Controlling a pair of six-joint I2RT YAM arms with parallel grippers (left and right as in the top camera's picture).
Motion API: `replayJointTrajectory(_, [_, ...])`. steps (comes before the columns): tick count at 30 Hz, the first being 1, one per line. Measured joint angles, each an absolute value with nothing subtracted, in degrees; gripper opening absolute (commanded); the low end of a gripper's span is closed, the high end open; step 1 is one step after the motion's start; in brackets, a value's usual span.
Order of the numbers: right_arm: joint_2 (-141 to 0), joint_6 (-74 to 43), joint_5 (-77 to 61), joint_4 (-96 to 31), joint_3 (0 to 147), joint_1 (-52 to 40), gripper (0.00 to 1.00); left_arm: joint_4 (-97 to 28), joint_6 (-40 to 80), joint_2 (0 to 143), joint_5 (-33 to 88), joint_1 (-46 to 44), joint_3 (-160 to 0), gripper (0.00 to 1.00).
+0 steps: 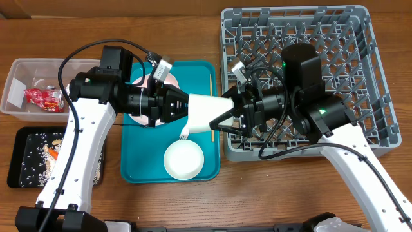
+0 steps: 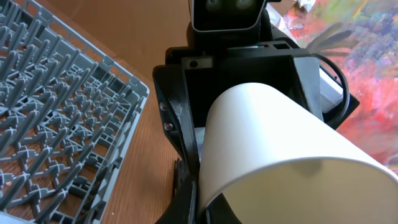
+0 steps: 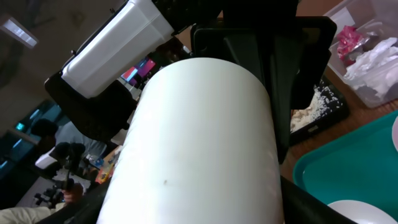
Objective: Sort waste into correct bins and load items into the dishwasher rack
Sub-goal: 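Close the right gripper around the cup's base beside the left gripper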
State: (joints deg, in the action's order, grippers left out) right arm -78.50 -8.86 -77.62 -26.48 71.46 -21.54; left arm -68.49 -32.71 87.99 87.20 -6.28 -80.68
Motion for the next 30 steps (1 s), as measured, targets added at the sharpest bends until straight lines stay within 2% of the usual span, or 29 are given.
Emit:
replayJointTrajectory(14, [-78.50, -9.39, -79.48, -25.08, 71.13, -17.98, 0.74, -68.84, -30.33, 87.99, 84.97, -4.91, -80.71, 0.04])
replayJointTrajectory(19, [-78.50, -9.28, -79.42, -25.10, 71.13, -17.61, 0.65, -69.19, -30.30, 87.99, 84.68, -4.40, -80.71, 0.04])
replayJointTrajectory(26, [-78.50, -9.37, -79.24, -25.10, 71.13, -17.58, 0.67, -69.19, -30.17, 87.99, 84.64, -4.38, -80.71, 0.04])
replayJointTrajectory(30, [-78.50, -9.34, -79.29, -25.08, 71.13, -17.61, 0.73, -69.19, -30.17, 87.99, 84.62, -4.38, -80.71, 0.04])
